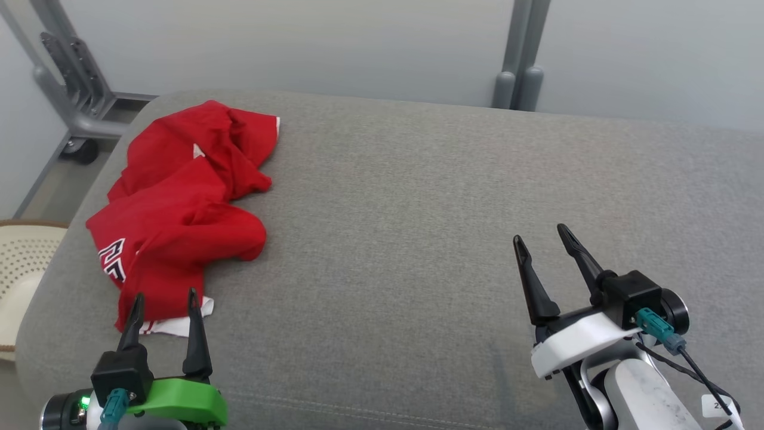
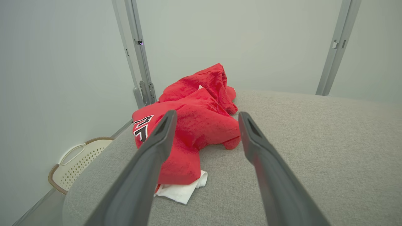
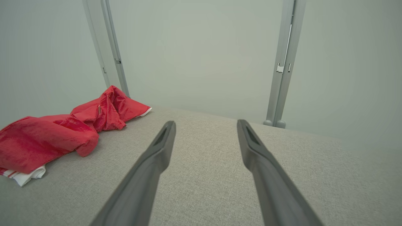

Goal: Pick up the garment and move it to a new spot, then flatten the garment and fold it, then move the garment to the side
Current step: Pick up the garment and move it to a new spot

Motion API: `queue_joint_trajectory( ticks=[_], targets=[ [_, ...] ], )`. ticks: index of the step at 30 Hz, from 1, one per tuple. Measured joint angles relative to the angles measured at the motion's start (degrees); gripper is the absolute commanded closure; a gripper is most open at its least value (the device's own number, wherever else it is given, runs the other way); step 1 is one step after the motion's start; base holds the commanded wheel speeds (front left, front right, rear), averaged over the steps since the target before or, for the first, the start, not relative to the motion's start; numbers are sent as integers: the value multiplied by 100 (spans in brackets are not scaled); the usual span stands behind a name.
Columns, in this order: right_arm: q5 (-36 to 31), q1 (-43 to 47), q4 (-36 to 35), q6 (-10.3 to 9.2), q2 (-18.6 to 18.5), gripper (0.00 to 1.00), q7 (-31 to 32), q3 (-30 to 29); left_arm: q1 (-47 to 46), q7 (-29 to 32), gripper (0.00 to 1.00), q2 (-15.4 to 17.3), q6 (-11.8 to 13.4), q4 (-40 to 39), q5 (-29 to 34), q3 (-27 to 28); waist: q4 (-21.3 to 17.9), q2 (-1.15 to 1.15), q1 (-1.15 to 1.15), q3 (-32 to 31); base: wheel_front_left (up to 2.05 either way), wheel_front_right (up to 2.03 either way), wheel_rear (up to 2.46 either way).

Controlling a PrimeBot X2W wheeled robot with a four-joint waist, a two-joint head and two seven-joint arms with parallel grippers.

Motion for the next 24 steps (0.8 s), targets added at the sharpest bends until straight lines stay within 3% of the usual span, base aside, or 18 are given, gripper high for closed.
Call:
queue_joint_trajectory(
  ticks=[16,24],
  targets=[
    [20,-83,55,27,41,0,-1,14,108,0,0,4,18,-10,-52,16,1251,0,0,-40,0,0,0],
    [52,-72,67,-67,43,0,-1,-51,113,0,0,7,18,82,-51,-11,1502,0,0,-100,0,0,0]
  ],
)
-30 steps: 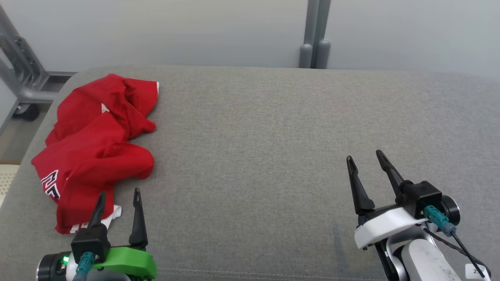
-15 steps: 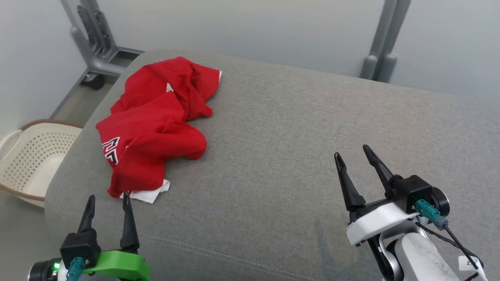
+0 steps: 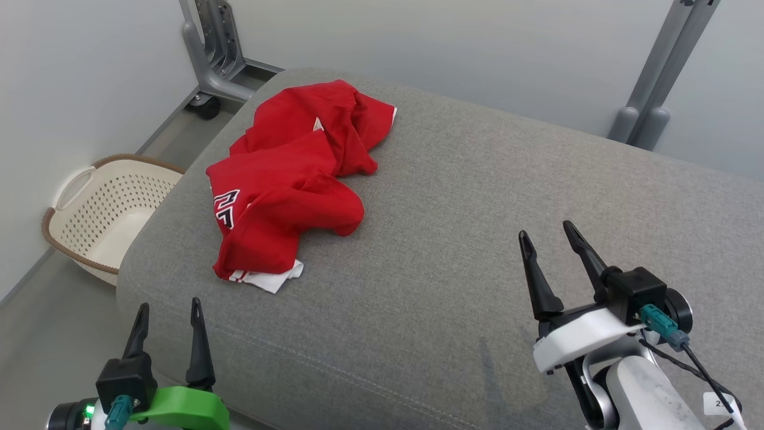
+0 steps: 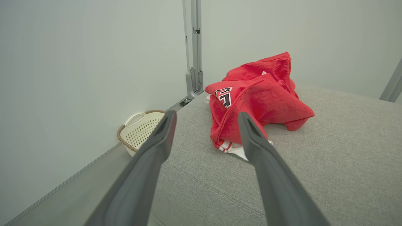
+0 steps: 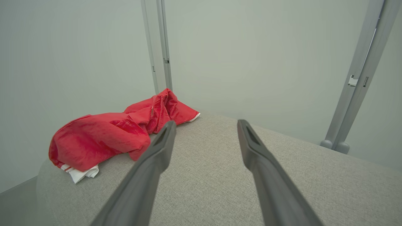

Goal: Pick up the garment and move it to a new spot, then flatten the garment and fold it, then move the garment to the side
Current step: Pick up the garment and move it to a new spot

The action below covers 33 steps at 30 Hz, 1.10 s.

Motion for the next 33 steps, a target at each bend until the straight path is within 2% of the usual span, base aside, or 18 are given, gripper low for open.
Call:
queue_joint_trajectory(
  ticks=[10,14,21,27,33],
  targets=[
    [-47,13,-27,0,8,0,0,120,20,0,0,7,-1,65,0,-2,-150,0,0,138,0,0,0],
    [-97,-28,-59,2,8,0,0,145,-400,0,0,26,-33,223,19,-64,-242,0,0,279,0,0,0],
    [-196,-242,-62,42,-15,0,0,227,-1191,97,0,164,-81,853,49,8,-456,0,0,478,0,0,0],
    [-286,-345,-60,76,-104,0,-14,244,-1817,493,0,198,-235,1513,-100,31,-738,0,0,693,0,0,0],
    [-305,-459,-57,112,-193,0,-14,219,-2464,887,0,216,-276,2198,-218,180,-1103,0,0,984,0,0,0]
  ],
)
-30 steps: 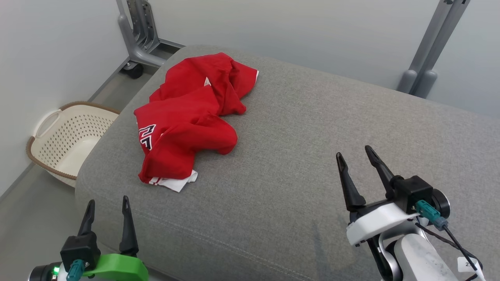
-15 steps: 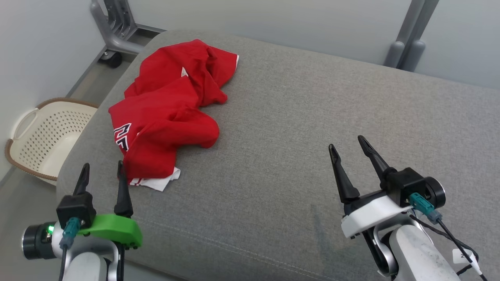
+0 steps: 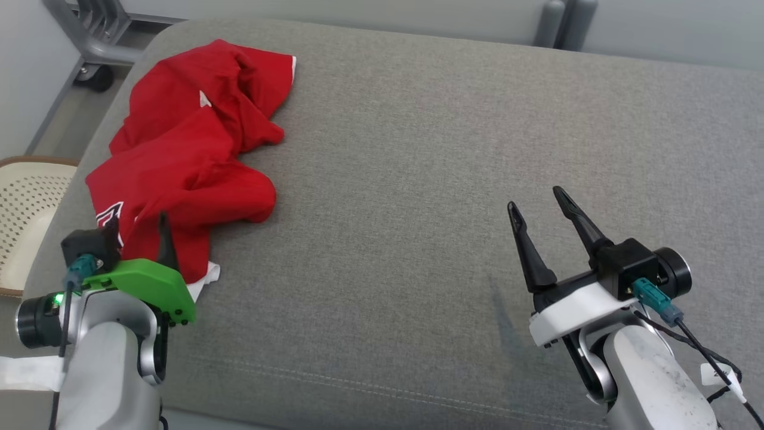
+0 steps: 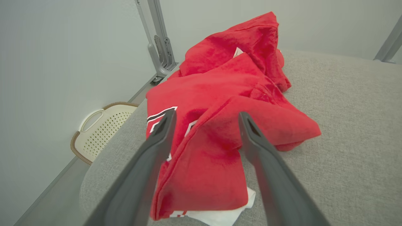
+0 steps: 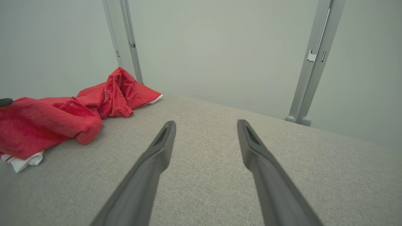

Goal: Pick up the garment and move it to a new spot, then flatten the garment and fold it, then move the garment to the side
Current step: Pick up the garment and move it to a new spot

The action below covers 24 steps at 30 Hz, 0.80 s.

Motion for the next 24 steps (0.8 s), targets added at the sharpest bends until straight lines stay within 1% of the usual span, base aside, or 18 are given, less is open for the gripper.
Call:
queue_joint_trajectory(
  ticks=[5,10,13,17,18,19,20,21,22,24],
  targets=[
    [-44,-162,-24,24,-26,0,0,-7,-303,153,0,151,56,377,-104,256,-260,0,0,215,0,0,0],
    [-44,-260,-42,48,-103,0,0,-74,-515,327,0,331,90,770,-104,352,-474,0,0,451,0,0,0],
    [-44,-292,-60,46,-137,0,0,-153,-635,358,0,312,89,937,-122,302,-571,0,0,587,0,0,0],
    [-42,-325,-48,45,-186,0,0,-214,-836,375,0,174,36,1141,-135,198,-646,0,0,708,0,0,0],
    [-42,-339,-46,45,-183,0,0,-213,-866,375,13,168,36,1192,-135,192,-654,0,0,723,0,0,0],
    [-42,-349,-46,47,-177,0,0,-210,-889,374,35,171,36,1246,-134,191,-659,0,0,732,0,0,0],
    [-41,-353,-45,47,-168,0,0,-208,-902,374,62,174,35,1298,-134,188,-657,0,0,733,0,0,0],
    [-41,-354,-45,48,-163,0,0,-205,-910,369,80,176,14,1350,-134,185,-655,0,0,731,0,0,0],
    [-41,-354,-43,48,-157,0,0,-203,-914,359,100,178,0,1404,-132,174,-652,0,0,728,0,0,0],
    [-41,-359,-38,48,-149,0,0,-200,-917,290,100,180,-5,1467,-125,149,-647,0,0,721,0,0,0]
  ],
)
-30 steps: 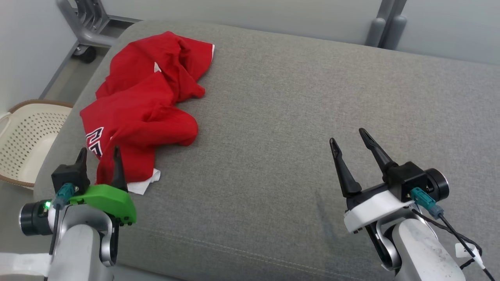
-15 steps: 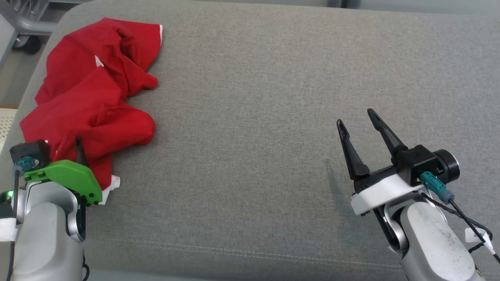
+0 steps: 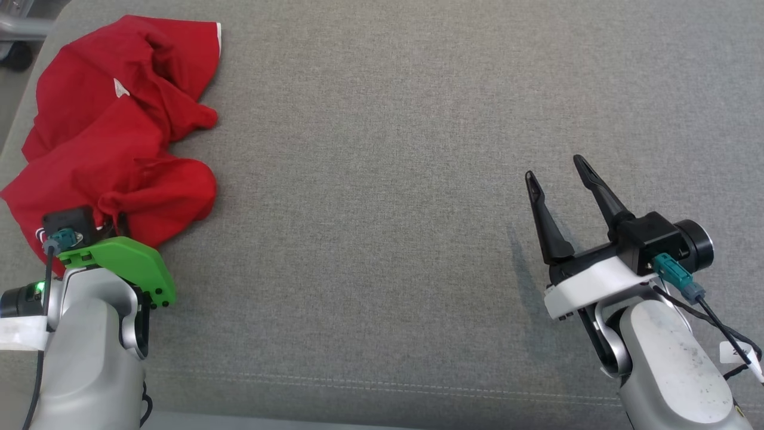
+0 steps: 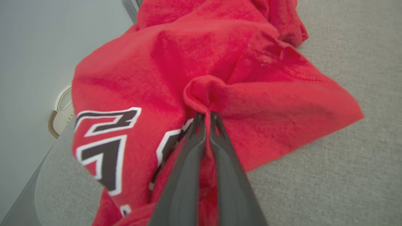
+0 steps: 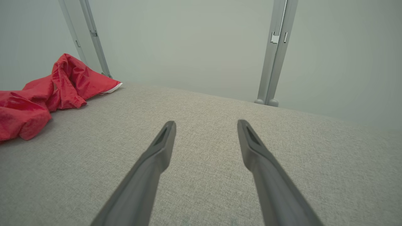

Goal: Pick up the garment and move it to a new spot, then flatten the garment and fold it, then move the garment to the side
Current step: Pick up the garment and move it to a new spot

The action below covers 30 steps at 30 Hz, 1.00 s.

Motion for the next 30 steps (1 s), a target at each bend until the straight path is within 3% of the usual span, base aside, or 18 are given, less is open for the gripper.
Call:
queue_joint_trajectory(
  ticks=[13,22,30],
  targets=[
    [124,-10,151,-8,79,0,0,-119,-222,-1118,100,9,-234,-167,35,18,-27,0,0,-311,0,0,0],
    [277,59,249,-63,168,0,0,-203,-330,-1176,100,-171,-460,-781,-7,-105,-149,0,0,-668,0,0,0],
    [310,203,287,-115,191,0,0,-281,-589,-1176,100,-288,-715,-1527,70,-443,-501,0,0,-903,0,0,0]
  ],
)
